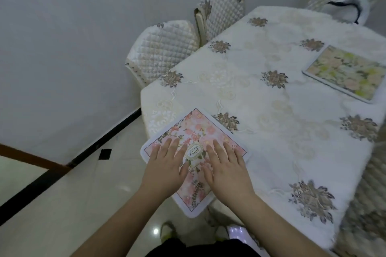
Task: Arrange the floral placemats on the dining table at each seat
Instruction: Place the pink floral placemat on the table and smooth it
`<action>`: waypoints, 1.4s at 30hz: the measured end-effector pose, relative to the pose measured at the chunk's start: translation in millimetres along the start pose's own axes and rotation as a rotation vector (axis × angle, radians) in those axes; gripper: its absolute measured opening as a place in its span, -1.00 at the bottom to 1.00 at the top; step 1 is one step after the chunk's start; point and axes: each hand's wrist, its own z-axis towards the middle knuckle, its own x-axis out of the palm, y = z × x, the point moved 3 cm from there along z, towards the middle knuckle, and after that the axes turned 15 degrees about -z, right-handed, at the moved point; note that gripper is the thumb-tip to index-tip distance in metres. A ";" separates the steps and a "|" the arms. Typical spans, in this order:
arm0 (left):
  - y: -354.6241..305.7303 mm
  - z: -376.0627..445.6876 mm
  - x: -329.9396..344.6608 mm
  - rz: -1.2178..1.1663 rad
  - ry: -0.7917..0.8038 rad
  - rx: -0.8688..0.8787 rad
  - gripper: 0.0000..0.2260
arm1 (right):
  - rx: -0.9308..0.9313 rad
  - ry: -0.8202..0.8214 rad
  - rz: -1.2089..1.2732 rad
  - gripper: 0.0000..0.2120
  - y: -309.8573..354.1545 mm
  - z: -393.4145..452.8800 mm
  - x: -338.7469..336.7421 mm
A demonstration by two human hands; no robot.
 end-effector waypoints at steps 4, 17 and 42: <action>22.8 29.7 7.8 -0.009 0.026 0.114 -0.47 | 0.125 0.025 -0.013 -0.46 7.6 8.9 15.3; 72.3 91.8 22.3 0.055 0.179 0.587 -0.48 | 0.609 0.158 -0.037 -0.46 74.5 11.1 40.8; 135.1 127.8 59.9 -0.012 0.349 0.364 -0.39 | 0.942 0.514 0.254 -0.32 92.6 -24.5 84.0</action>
